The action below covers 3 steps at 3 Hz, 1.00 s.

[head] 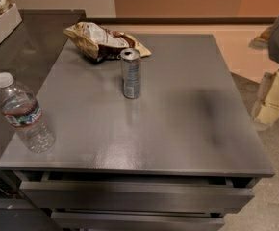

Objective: Knock redbull can over

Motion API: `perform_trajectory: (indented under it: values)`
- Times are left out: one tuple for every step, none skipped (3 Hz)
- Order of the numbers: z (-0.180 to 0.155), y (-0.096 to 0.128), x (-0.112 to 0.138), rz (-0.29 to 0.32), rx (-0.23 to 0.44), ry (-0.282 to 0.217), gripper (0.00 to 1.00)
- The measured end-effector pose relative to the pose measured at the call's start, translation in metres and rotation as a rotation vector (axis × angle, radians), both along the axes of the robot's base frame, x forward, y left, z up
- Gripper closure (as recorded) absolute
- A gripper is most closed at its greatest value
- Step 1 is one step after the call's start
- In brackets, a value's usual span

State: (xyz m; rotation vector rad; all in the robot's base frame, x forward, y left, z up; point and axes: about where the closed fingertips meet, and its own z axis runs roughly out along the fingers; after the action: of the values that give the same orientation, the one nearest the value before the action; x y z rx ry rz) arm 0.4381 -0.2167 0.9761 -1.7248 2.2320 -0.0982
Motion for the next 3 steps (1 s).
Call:
perform_trajectory:
  values:
    - [0.0,0.0,0.0,0.0,0.0,0.0,0.0]
    - [0.005,0.02,0.014,-0.015,0.055,-0.034,0.0]
    - [0.007,0.03,0.02,-0.022,0.082,-0.049,0.0]
